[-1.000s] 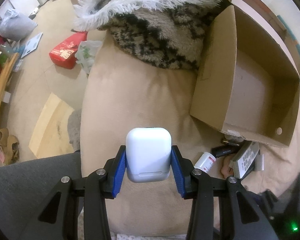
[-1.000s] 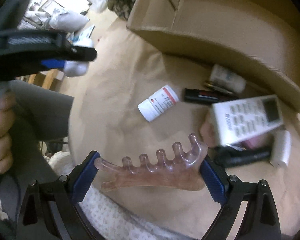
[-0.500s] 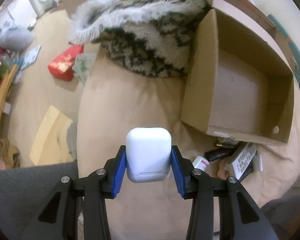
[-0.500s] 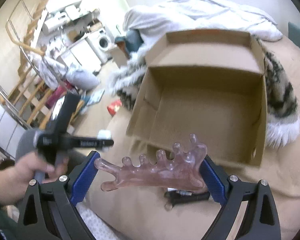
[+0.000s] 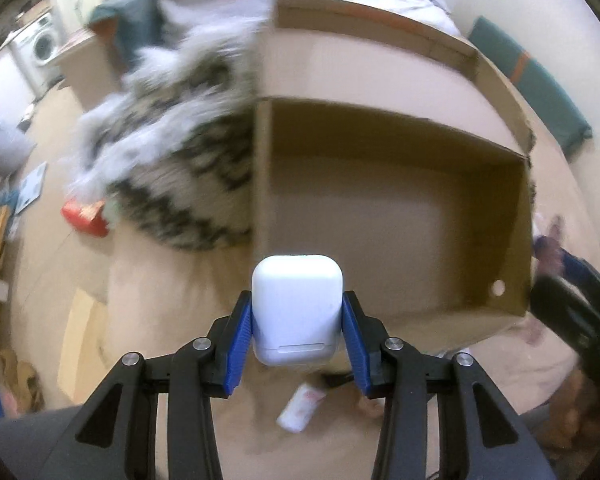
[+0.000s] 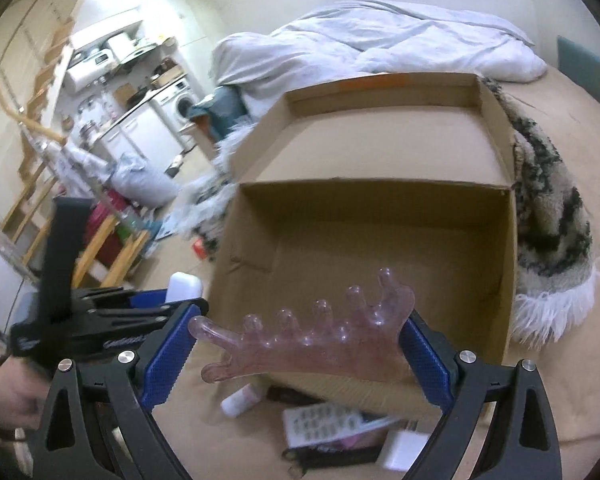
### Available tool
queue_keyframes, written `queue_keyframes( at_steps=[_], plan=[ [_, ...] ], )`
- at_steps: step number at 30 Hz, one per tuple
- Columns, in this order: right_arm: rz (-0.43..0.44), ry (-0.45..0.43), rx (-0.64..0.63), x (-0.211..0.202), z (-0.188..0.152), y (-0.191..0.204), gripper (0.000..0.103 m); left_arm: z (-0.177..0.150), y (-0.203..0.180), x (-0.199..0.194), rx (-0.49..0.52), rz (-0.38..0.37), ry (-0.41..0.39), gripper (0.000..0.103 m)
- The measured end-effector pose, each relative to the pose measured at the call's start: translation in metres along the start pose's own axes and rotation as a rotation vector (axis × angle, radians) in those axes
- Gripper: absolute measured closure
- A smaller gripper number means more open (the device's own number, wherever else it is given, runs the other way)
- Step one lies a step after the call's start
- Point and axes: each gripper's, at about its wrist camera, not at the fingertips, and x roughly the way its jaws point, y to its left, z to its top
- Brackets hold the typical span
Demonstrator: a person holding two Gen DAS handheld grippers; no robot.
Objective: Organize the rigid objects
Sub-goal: 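Lower the earbud case and the pink comb into the box and open both grippers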
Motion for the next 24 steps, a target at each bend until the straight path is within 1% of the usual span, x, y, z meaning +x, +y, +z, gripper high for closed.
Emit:
queue_keyframes(
  at_steps=[3, 5, 6, 8, 11, 13, 17, 21, 24],
  plan=[
    [-0.038, -0.014, 0.038, 0.012, 0.005, -0.015, 0.001, 0.006, -0.02, 0.011, 0.074, -0.012, -0.023, 0.064],
    [-0.062, -0.018, 0.073, 0.017, 0.004, -0.024, 0.001, 0.004, -0.025, 0.023, 0.093, -0.039, -0.035, 0.064],
    [-0.067, -0.013, 0.092, 0.022, 0.003, -0.029, 0.001, 0.002, -0.024, 0.031, 0.085, -0.047, -0.026, 0.064],
    [-0.075, 0.008, 0.127, 0.029, 0.0, -0.036, 0.0, -0.001, -0.022, 0.049, 0.068, -0.045, 0.019, 0.064],
    [-0.089, 0.026, 0.117, 0.036, -0.001, -0.037, 0.0, 0.0, -0.019, 0.064, 0.059, -0.044, 0.058, 0.064],
    [-0.099, 0.042, 0.112, 0.042, -0.002, -0.037, 0.0, 0.0, -0.019, 0.068, 0.07, -0.022, 0.057, 0.064],
    [-0.098, 0.083, 0.129, 0.058, -0.002, -0.04, 0.0, -0.001, -0.024, 0.073, 0.111, 0.032, 0.022, 0.064],
    [-0.125, 0.109, 0.126, 0.065, -0.007, -0.04, 0.0, 0.003, -0.025, 0.079, 0.154, 0.108, 0.007, 0.064],
    [-0.14, 0.101, 0.107, 0.065, -0.007, -0.038, 0.0, 0.004, -0.026, 0.08, 0.144, 0.106, 0.005, 0.064]
  ],
)
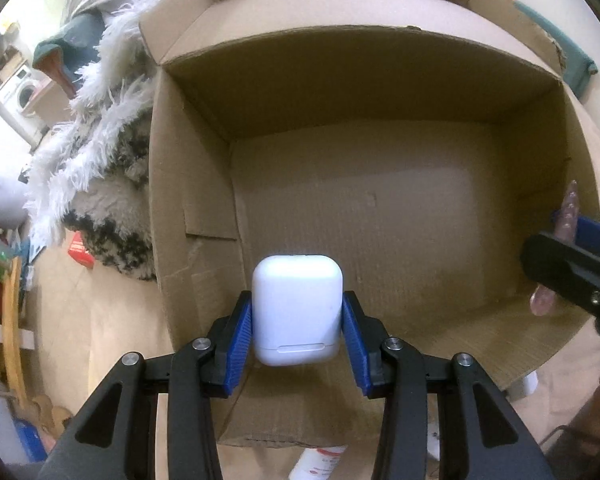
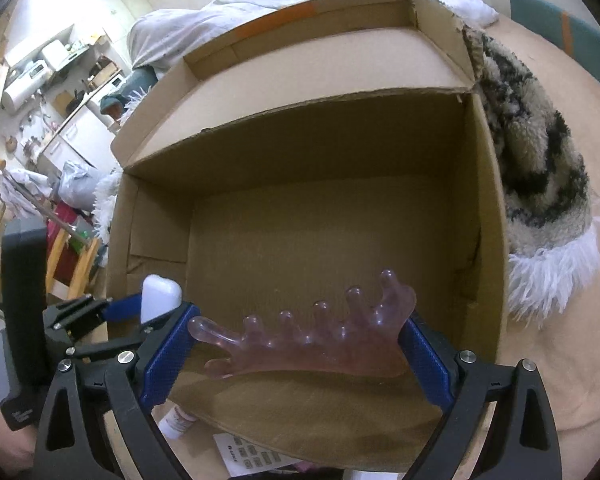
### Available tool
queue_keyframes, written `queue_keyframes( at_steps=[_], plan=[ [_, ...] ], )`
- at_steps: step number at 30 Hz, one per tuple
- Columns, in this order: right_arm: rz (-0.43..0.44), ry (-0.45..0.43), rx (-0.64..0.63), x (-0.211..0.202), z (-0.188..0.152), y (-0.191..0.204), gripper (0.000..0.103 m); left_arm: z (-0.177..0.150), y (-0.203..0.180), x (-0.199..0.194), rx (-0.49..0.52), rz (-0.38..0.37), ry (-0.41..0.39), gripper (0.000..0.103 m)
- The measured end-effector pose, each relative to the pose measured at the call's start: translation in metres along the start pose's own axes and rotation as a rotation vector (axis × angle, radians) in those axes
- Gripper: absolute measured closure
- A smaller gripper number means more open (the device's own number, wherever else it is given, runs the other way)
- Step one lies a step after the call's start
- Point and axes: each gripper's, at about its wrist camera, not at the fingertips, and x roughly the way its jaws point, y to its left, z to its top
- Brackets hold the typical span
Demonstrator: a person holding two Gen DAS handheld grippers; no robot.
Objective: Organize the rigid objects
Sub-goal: 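Lower the earbud case and the pink comb into the box and open both grippers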
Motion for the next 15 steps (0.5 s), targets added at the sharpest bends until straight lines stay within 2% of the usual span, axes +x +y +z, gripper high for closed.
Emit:
queue_keyframes(
  at_steps=[11, 15],
  plan=[
    [-0.021, 0.01, 0.005, 0.004, -0.002, -0.003, 0.0, -0.007, 0.018, -0.005, -0.029, -0.043, -0.01, 0.062],
    [0.001, 0.011, 0.015, 0.003, 0.0, -0.003, 0.0, -0.008, 0.009, -0.008, 0.013, -0.04, -0.001, 0.041]
  ],
)
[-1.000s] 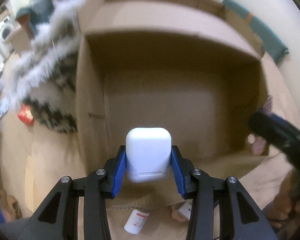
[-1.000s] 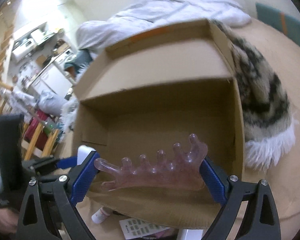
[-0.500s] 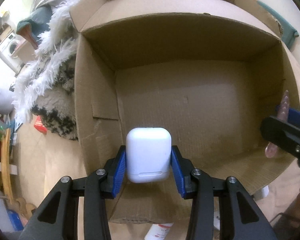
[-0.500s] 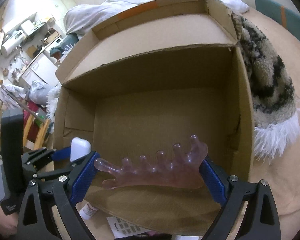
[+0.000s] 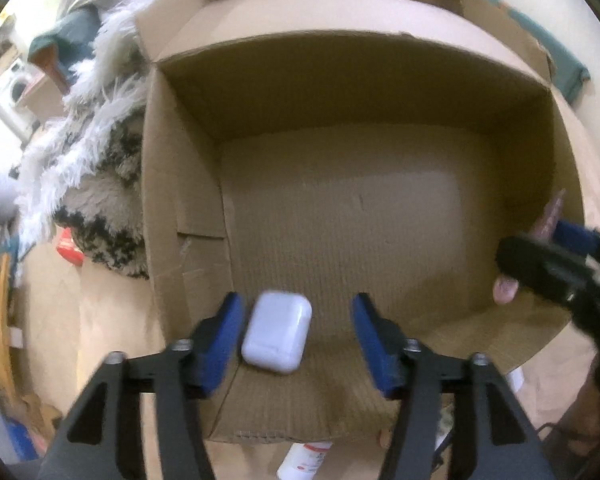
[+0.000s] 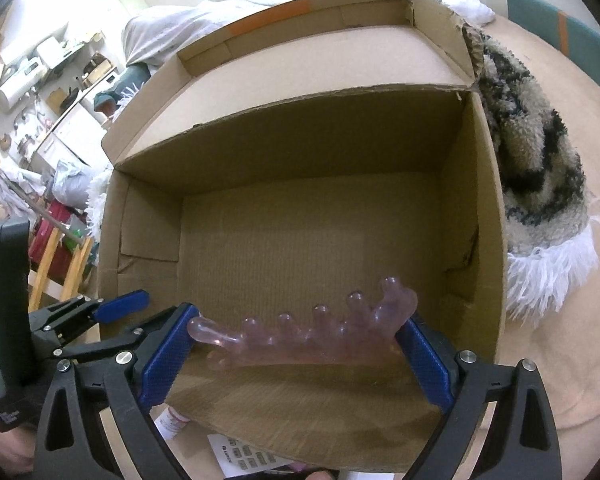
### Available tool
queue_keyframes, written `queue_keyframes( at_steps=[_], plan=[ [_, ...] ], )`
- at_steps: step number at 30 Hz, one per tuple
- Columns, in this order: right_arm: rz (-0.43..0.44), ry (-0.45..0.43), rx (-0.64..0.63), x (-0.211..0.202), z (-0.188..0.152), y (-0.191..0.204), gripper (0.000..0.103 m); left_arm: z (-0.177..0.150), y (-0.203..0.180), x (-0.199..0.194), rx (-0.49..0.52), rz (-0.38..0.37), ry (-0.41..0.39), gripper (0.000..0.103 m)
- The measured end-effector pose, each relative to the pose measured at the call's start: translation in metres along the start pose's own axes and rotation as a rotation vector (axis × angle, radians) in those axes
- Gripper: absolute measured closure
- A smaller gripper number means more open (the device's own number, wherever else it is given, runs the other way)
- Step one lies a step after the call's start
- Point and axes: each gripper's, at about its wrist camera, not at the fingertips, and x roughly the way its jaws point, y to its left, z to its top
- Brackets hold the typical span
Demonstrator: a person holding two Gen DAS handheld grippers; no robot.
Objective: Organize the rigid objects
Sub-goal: 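Lower the earbud case and the pink comb into the box and open both grippers, then grasp the white pill bottle with the left gripper while the right gripper grasps the white charger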
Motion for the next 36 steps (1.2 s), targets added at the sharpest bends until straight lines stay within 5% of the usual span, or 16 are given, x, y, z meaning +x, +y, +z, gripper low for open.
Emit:
queue_keyframes(
  at_steps=[5, 17, 26, 36],
  plan=[
    [0.039, -0.046, 0.008, -0.008, 0.004, -0.001, 0.0, -0.002, -0.007, 0.003, 0.031, -0.007, 0.009, 0.033],
    [0.022, -0.047, -0.019, -0.008, 0.007, 0.004, 0.0, -0.005, -0.015, 0.003, 0.04, -0.002, 0.007, 0.032],
    [0.014, -0.078, -0.013, -0.019, 0.008, 0.003, 0.0, -0.004, -0.005, -0.017, -0.043, -0.049, -0.021, 0.032],
    [-0.024, -0.123, 0.012, -0.052, -0.004, -0.008, 0.0, -0.013, 0.0, -0.055, -0.003, 0.036, -0.088, 0.032]
  ],
)
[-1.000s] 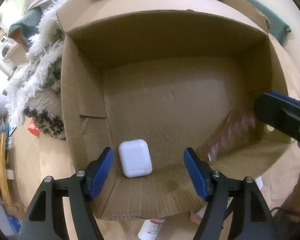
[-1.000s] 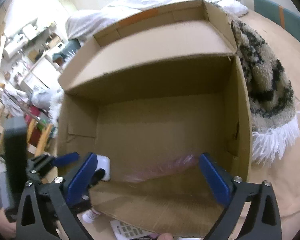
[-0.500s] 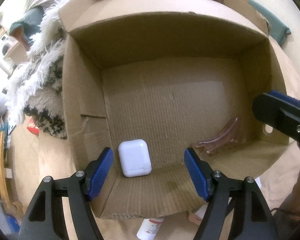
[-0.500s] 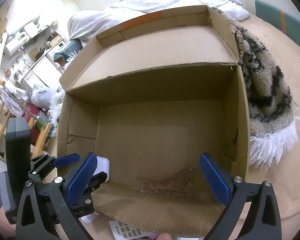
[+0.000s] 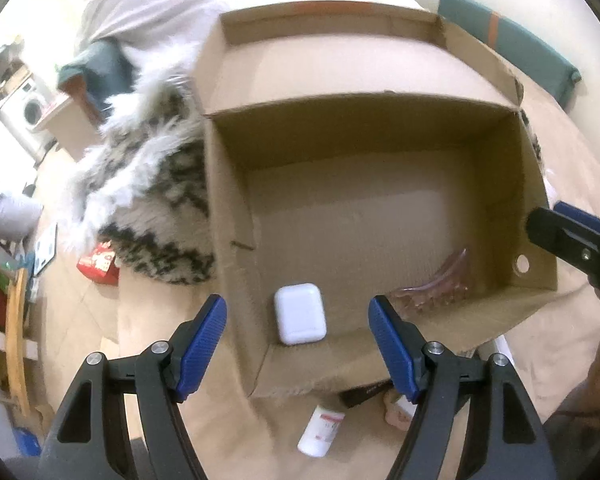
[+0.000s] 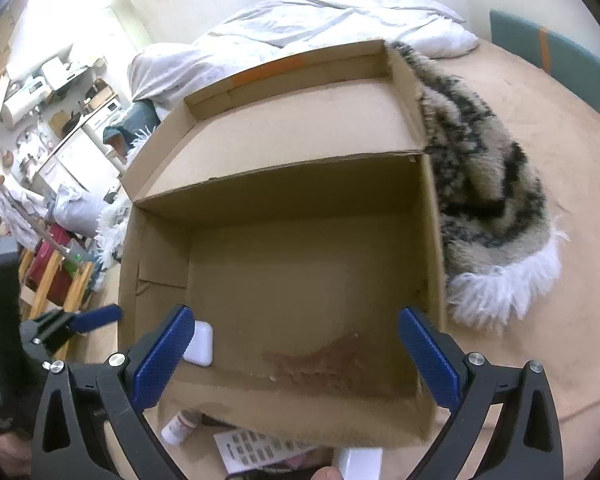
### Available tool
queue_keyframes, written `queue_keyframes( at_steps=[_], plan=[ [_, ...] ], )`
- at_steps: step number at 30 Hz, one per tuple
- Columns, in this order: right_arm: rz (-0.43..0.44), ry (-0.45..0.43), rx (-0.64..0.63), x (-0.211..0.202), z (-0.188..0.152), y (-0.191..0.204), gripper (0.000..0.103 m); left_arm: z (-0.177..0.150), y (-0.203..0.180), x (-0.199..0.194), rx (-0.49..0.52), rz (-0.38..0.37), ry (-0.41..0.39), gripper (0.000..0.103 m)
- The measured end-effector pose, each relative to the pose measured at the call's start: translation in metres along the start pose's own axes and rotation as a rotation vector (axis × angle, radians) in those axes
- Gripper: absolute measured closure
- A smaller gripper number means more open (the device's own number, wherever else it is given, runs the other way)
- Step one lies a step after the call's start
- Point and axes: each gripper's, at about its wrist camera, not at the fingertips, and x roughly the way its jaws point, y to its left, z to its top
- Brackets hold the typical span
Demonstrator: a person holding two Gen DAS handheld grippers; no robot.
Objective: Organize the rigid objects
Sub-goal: 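Grasp the white pill bottle with the left gripper while the right gripper grasps the white charger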
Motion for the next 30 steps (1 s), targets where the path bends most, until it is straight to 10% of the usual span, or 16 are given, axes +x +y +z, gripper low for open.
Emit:
queue_keyframes(
  at_steps=[23, 30],
  plan=[
    [-0.011, 0.115, 0.09, -0.031, -0.069, -0.008, 0.0, -0.078, 0.07, -0.002, -0.359, -0.069, 0.123, 0.032],
    [-0.052, 0.204, 0.121, -0.01, -0.077, -0.012, 0.0, -0.08, 0.017, 0.044, -0.16, -0.104, 0.272, 0.032]
  ],
)
